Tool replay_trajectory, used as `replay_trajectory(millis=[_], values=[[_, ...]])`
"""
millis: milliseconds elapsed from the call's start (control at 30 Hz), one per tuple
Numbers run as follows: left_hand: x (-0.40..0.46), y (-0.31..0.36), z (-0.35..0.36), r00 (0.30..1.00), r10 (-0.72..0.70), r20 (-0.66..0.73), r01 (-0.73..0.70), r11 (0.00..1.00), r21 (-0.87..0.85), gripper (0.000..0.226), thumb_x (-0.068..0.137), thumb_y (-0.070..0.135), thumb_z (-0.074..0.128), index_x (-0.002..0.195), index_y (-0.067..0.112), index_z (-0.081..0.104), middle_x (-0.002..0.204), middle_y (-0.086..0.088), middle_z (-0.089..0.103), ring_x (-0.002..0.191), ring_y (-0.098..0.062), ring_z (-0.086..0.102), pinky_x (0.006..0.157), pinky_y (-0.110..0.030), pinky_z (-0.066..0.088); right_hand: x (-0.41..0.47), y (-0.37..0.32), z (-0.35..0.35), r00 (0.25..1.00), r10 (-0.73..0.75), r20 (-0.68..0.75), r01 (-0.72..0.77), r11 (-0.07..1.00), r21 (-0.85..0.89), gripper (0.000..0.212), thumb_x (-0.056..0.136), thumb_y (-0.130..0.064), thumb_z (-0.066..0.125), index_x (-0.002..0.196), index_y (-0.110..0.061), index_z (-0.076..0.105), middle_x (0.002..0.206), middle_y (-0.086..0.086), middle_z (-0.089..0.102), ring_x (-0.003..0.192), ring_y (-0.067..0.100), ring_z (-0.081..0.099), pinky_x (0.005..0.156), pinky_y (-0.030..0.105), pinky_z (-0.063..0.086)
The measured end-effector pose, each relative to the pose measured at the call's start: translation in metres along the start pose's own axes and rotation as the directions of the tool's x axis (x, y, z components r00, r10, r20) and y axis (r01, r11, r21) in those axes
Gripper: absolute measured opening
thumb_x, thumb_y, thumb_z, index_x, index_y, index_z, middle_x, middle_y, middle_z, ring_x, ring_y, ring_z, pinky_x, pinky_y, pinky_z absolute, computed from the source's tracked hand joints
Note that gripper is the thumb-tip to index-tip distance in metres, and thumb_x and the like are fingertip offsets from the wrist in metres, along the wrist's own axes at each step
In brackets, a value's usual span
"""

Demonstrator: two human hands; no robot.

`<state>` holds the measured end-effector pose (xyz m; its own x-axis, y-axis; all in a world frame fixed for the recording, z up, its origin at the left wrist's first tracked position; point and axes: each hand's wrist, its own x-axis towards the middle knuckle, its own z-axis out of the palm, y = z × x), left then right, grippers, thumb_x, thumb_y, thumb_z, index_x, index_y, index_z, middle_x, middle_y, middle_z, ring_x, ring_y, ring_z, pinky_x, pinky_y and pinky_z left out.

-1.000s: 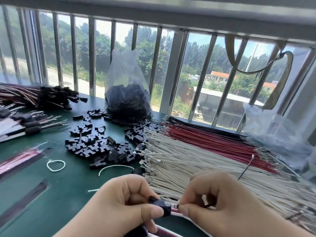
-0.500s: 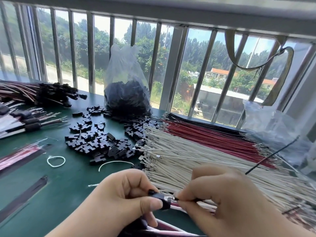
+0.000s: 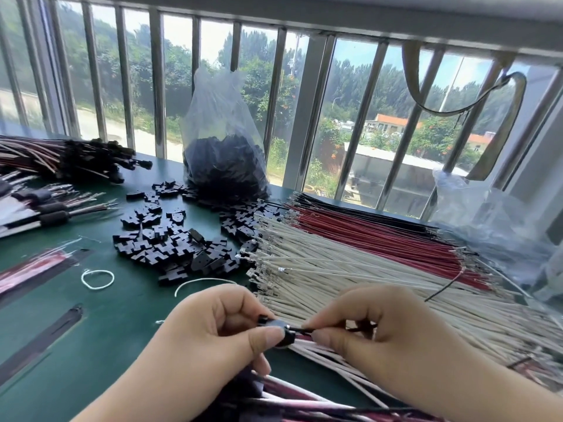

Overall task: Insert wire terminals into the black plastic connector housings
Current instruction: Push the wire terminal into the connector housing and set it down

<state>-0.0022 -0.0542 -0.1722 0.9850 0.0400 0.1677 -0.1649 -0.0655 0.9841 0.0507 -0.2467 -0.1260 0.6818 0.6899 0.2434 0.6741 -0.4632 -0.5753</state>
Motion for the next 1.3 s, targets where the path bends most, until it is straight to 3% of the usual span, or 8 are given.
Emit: replay_trajectory(millis=[200, 467, 600, 800, 967, 1133, 1200, 1300], values=[[-0.001, -0.001, 0.000, 1.000, -0.016, 0.006, 0.015, 0.999, 0.038, 0.022, 0.054, 0.027, 0.076, 0.070, 0.015, 0.068, 0.056, -0.014, 0.069, 0.047, -0.016, 0.064, 0.046, -0.015, 0.046, -0.003, 0.006, 0.016, 0.992, -0.105, -0.073, 0.089, 0.976, -0.197, 0.018, 0.074, -0.034, 0.064, 0.091, -0.040, 0.062, 0.081, -0.030, 0.059, 0.080, -0.005, 0.057, 0.065, 0.007, 0.040], [0.000, -0.007, 0.002, 1.000, 0.007, 0.018, -0.009, 0.996, 0.094, 0.017, 0.057, 0.026, 0.076, 0.072, 0.022, 0.068, 0.056, -0.014, 0.069, 0.048, -0.018, 0.065, 0.049, -0.014, 0.045, -0.001, 0.010, 0.020, 0.989, -0.122, -0.086, 0.113, 0.989, -0.099, 0.014, 0.076, -0.026, 0.067, 0.087, -0.034, 0.063, 0.083, -0.020, 0.063, 0.078, 0.000, 0.059, 0.066, 0.010, 0.042], [-0.001, -0.002, 0.001, 1.000, -0.005, 0.031, 0.006, 0.999, -0.033, 0.011, 0.059, 0.023, 0.074, 0.066, 0.019, 0.068, 0.058, -0.017, 0.069, 0.047, -0.018, 0.064, 0.047, -0.017, 0.048, 0.001, 0.008, 0.007, 0.999, -0.050, -0.015, 0.051, 0.997, 0.050, 0.019, 0.081, -0.018, 0.074, 0.069, -0.032, 0.068, 0.063, -0.024, 0.061, 0.064, -0.007, 0.057, 0.061, 0.004, 0.039], [-0.004, -0.003, 0.000, 0.996, -0.019, 0.085, 0.020, 1.000, -0.006, 0.017, 0.060, 0.028, 0.076, 0.071, 0.018, 0.067, 0.063, -0.012, 0.071, 0.056, -0.014, 0.065, 0.055, -0.018, 0.049, 0.007, 0.013, -0.005, 0.981, 0.007, 0.194, -0.041, 0.985, 0.170, 0.017, 0.084, -0.018, 0.071, 0.070, -0.028, 0.069, 0.060, -0.017, 0.060, 0.057, -0.005, 0.051, 0.056, 0.008, 0.038], [-0.012, 0.005, -0.006, 0.968, 0.012, 0.252, 0.025, 0.989, -0.146, 0.027, 0.068, 0.041, 0.067, 0.066, 0.014, 0.068, 0.068, -0.009, 0.071, 0.061, -0.016, 0.063, 0.060, -0.019, 0.049, 0.005, 0.015, -0.022, 0.781, -0.014, 0.624, -0.268, 0.895, 0.356, 0.008, 0.087, -0.018, 0.068, 0.091, -0.017, 0.074, 0.074, -0.010, 0.066, 0.064, 0.004, 0.056, 0.060, 0.015, 0.042], [-0.008, 0.003, -0.008, 0.972, 0.135, -0.190, -0.194, 0.922, -0.335, 0.026, 0.076, 0.024, 0.057, 0.056, 0.009, 0.062, 0.058, -0.016, 0.063, 0.050, -0.022, 0.055, 0.050, -0.025, 0.049, 0.008, 0.017, -0.027, 0.641, -0.039, 0.767, -0.355, 0.871, 0.341, 0.033, 0.095, -0.013, 0.051, 0.122, -0.028, 0.064, 0.085, -0.007, 0.068, 0.066, 0.004, 0.057, 0.065, 0.020, 0.046], [-0.005, 0.002, -0.012, 0.899, 0.163, -0.406, -0.310, 0.892, -0.329, 0.037, 0.083, 0.015, 0.047, 0.048, 0.016, 0.059, 0.050, -0.007, 0.058, 0.045, -0.018, 0.050, 0.046, -0.023, 0.046, 0.008, 0.018, -0.015, 0.767, 0.080, 0.637, -0.360, 0.875, 0.324, 0.029, 0.092, -0.021, 0.050, 0.109, -0.038, 0.066, 0.081, -0.006, 0.073, 0.053, -0.001, 0.054, 0.054, 0.015, 0.045], [-0.002, 0.000, -0.019, 0.708, 0.190, -0.681, -0.437, 0.875, -0.209, 0.043, 0.085, 0.012, 0.043, 0.045, 0.020, 0.056, 0.045, 0.003, 0.052, 0.044, -0.015, 0.045, 0.046, -0.024, 0.040, 0.006, 0.026, 0.014, 0.995, 0.044, 0.084, -0.034, 0.993, -0.117, 0.021, 0.088, -0.026, 0.056, 0.098, -0.045, 0.060, 0.077, -0.020, 0.067, 0.052, -0.001, 0.052, 0.052, 0.011, 0.041]])
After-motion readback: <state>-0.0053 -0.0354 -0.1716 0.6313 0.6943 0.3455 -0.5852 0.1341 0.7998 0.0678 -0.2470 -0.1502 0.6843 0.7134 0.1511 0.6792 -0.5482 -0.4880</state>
